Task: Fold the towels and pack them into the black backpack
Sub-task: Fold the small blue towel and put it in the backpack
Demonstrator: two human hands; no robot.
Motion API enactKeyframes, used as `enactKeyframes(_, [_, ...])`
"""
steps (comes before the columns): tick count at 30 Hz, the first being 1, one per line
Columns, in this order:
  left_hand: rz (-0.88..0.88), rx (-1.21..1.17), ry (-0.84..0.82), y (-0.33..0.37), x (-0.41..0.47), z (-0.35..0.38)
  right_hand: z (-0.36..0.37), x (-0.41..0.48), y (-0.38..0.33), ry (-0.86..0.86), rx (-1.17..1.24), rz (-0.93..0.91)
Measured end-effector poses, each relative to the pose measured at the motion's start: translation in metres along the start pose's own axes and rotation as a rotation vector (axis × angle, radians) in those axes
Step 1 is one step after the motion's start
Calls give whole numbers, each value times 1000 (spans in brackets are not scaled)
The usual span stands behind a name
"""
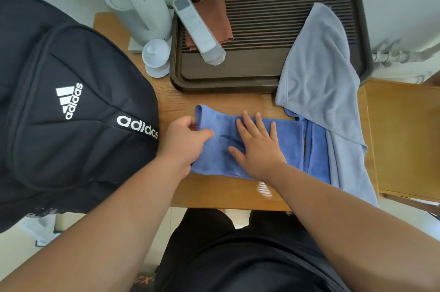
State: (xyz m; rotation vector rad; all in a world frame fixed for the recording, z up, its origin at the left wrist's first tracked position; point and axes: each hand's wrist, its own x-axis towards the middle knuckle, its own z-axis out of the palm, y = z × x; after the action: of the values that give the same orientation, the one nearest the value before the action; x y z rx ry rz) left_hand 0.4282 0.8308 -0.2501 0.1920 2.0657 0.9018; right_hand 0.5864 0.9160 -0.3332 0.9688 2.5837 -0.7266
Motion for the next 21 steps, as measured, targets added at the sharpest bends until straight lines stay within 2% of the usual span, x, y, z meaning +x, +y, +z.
enactKeyframes(2, [101, 87, 23, 9, -10, 13, -11, -11, 10, 141, 184, -9])
enactKeyframes(4, [253, 193, 58, 18, -20, 31, -19, -25, 23, 286, 343, 63])
enactKeyframes(6, [428, 332, 85, 26, -30, 53, -28, -40, 38, 374, 494, 175])
enactKeyframes(8, [497, 404, 65, 29, -39, 78, -39, -53, 50, 406, 608, 278])
enactKeyframes(11, [505, 436, 45, 29, -44, 121, -43, -63, 69, 333, 766, 394])
enactKeyframes(15, [471, 535, -28, 19, -39, 164, -32, -68, 90, 222, 1059, 435])
enactKeyframes(18, [434, 794, -188, 9, -35, 174, -36, -73, 100, 148, 1086, 359])
enactKeyframes(21, [540, 958, -192, 1, -38, 170, -40, -75, 102, 66, 1024, 295])
